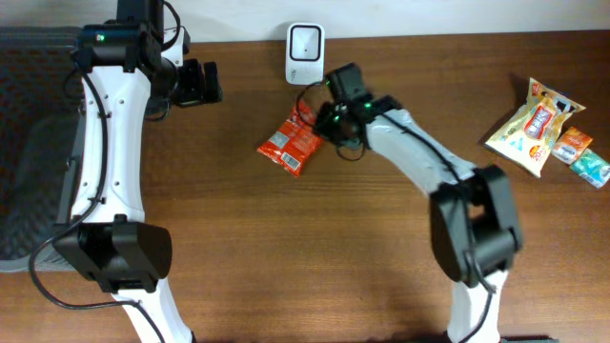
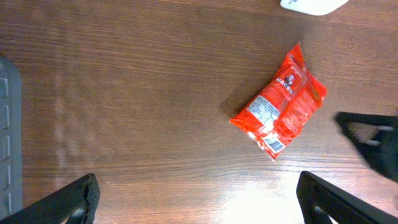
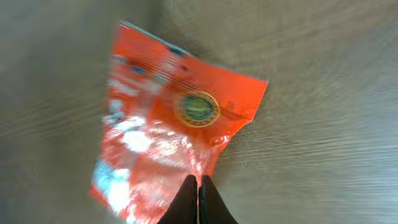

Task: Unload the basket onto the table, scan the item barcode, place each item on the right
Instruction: 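Lift the red snack bag with the right gripper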

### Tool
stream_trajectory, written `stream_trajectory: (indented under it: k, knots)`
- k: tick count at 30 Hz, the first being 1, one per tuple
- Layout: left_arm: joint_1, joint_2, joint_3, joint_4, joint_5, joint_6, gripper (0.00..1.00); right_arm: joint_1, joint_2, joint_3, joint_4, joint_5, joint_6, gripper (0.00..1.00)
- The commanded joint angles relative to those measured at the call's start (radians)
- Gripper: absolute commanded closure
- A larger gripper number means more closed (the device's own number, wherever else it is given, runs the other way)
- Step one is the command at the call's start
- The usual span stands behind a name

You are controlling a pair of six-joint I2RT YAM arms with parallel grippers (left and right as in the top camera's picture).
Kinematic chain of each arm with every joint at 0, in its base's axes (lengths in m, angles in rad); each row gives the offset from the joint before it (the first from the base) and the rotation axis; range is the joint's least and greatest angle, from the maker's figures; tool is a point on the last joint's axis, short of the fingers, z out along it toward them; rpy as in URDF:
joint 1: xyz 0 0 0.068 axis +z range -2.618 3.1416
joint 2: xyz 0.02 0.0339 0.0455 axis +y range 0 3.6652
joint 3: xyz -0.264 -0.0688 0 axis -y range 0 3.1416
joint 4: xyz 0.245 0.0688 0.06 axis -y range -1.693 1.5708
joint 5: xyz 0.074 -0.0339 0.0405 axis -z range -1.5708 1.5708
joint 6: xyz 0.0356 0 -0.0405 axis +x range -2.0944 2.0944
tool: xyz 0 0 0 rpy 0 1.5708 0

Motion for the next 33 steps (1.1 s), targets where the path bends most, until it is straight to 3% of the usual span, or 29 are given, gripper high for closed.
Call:
stream_trajectory:
  k: [1,2,5,14,15,16,17,18,21,24,26,30,33]
  knots:
    - [0.006,-0.008,0.009,0.002,-0.004,-0.009,0.01,-0.003,-0.111,-0.004,-0.030,-0.002,-0.095,0.92]
    - [0.006,-0.008,0.009,0.002,-0.004,-0.009,0.01,0.004,-0.107,-0.005,-0.030,-0.025,-0.092,0.38]
    - [0.006,-0.008,0.009,0.002,-0.004,-0.009,0.01,0.037,-0.048,-0.005,-0.028,-0.048,-0.054,0.24]
    - [0.007,-0.008,0.009,0.002,-0.004,-0.009,0.01,0.064,0.175,-0.005,0.103,-0.175,0.086,0.23]
    - [0.007,-0.008,0.009,0.002,-0.004,-0.009,0.01,0.064,0.187,-0.005,0.114,-0.174,0.086,0.32]
    - [0.007,-0.008,0.009,0.002,-0.004,-0.009,0.01,0.064,0.194,-0.005,0.121,-0.175,0.086,0.49]
    - [0.007,-0.008,0.009,0.002,-0.004,-0.009,0.01,0.064,0.195,-0.005,0.122,-0.173,0.086,0.60]
    - [0.007,-0.008,0.009,0.002,-0.004,-0.009,0.01,0.063,0.195,-0.005,0.125,-0.171,0.085,0.96]
    - [0.007,-0.008,0.009,0.002,-0.004,-0.009,0.01,0.042,0.170,-0.004,0.113,-0.171,-0.002,0.96]
    - [0.007,-0.009,0.009,0.002,-0.004,-0.009,0.01,-0.005,0.068,0.008,-0.008,-0.071,-0.103,0.96]
    - [0.007,-0.008,0.009,0.002,-0.004,-0.009,0.01,-0.025,-0.022,0.040,-0.186,0.190,-0.146,0.96]
    - [0.007,-0.008,0.009,0.002,-0.004,-0.009,0.01,-0.028,-0.112,0.056,-0.500,0.904,-0.144,0.96]
    - [0.007,-0.008,0.009,0.002,-0.004,-0.009,0.01,-0.028,-0.052,0.035,-0.521,1.065,-0.145,0.96]
